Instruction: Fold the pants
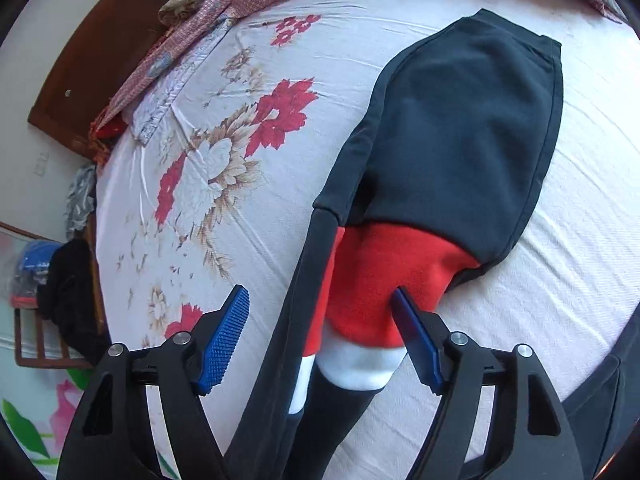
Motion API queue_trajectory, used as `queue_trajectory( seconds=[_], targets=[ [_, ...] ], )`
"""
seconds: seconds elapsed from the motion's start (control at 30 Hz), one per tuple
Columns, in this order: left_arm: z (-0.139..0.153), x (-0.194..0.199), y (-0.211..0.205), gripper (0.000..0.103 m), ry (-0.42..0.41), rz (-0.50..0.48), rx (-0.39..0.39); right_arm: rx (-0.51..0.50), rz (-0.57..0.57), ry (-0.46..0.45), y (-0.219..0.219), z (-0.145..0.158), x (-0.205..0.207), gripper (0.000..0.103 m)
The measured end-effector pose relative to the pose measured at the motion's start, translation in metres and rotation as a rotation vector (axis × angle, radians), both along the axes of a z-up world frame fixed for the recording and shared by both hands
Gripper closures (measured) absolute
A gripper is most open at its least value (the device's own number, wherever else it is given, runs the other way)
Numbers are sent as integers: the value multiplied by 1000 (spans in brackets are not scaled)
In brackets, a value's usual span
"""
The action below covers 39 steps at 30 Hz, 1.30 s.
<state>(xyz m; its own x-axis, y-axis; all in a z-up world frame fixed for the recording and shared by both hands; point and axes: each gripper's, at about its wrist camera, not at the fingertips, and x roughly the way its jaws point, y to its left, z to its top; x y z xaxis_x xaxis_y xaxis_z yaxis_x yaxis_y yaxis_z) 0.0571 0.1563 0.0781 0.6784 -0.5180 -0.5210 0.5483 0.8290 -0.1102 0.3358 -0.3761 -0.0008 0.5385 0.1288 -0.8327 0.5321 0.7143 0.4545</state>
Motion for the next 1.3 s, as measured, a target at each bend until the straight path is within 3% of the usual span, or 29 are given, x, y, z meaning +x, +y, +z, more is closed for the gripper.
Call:
queue_trajectory(
  seconds=[0.23, 0.3, 0.33, 0.43, 0.53, 0.7, 0.8, 0.93, 1.03, 1.17, 1.23, 1.3],
  targets=[
    [-1, 2, 2, 94, 17, 7, -6, 11, 55, 8, 3, -12, 20, 42],
    [-1, 0, 0, 94, 16, 1, 8, 18, 86, 11, 9, -20, 27, 67],
    [-1, -1, -1, 94, 12, 2, 17, 18, 101, 6, 12, -21, 28, 98],
    [-2, 0, 4, 94, -5, 50, 37, -5, 149, -51, 18, -7, 17, 98],
    [-1, 2, 18, 94, -24, 133, 20, 38, 148, -156, 8, 22, -17, 98],
    [-3, -8, 42, 94, -58, 242, -24, 59, 195, -317, -7, 80, -123, 98],
    [-6, -27, 48, 93, -60, 260, -33, 60, 214, -348, -6, 86, -203, 98],
    [-20, -58, 55, 92, -16, 266, -34, 67, 216, -291, 3, 49, -301, 98],
    [-40, -84, 48, 89, -2, 234, 51, 122, 163, -186, -1, -9, -346, 98],
    [-75, -94, 41, 88, 79, 208, 153, 146, 120, -99, -2, -67, -370, 98],
    [-89, -91, 41, 88, 105, 245, 205, 111, 112, -83, -3, -77, -372, 98],
    [-102, -83, 50, 87, 172, 287, 191, 111, 119, -73, -4, -82, -371, 98]
  ],
)
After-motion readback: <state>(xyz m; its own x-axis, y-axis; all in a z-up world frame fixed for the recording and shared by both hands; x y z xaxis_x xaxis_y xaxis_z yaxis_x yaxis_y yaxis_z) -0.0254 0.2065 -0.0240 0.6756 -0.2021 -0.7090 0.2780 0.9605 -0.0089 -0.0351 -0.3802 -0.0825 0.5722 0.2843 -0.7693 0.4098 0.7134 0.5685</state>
